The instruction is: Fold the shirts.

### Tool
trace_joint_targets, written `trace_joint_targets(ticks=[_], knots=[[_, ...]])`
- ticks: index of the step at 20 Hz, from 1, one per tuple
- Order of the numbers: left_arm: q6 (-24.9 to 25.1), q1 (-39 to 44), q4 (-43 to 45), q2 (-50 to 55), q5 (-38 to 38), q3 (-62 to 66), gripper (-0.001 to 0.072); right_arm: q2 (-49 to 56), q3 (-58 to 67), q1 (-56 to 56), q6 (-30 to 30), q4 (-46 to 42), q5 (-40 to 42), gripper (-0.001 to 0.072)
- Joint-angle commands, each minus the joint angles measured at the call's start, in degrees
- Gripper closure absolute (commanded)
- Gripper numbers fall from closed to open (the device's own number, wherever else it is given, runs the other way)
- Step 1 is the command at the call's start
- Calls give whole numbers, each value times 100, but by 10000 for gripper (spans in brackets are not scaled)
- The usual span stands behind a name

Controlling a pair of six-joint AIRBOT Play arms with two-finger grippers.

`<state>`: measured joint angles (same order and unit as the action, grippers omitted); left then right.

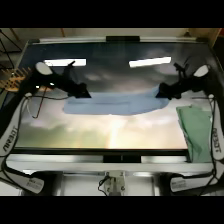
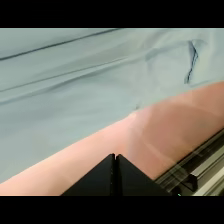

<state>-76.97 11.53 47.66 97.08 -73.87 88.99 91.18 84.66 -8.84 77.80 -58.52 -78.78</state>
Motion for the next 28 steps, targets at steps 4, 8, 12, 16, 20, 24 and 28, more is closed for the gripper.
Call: trace_joint_targets(ticks=[4, 8, 12, 16, 20, 24, 28], knots=[[37, 1768, -1508, 970, 1375, -13, 668, -1690, 2, 2, 479, 61, -1414, 642], [186, 2771, -2645, 1443, 2271, -13, 670, -2468, 2, 2, 688, 63, -1674, 642], [83, 3276, -2695, 1591, 2468, -11, 671, -2771, 2, 9, 708, 160, -1672, 642], [216, 2540, -2411, 1161, 2564, -2, 673, -2651, 2, 256, 702, 122, -1217, 642], [122, 1001, -1613, 61, 2105, -2, 673, -2035, 2, 1231, 702, 219, -120, 642], [15, -713, -1034, -1263, 1464, -2, 672, -951, 2, 2614, 706, 363, 1104, 642], [22, -1856, -1032, -2472, 608, -2, 672, 396, 2, 3668, 831, 533, 2662, 530]])
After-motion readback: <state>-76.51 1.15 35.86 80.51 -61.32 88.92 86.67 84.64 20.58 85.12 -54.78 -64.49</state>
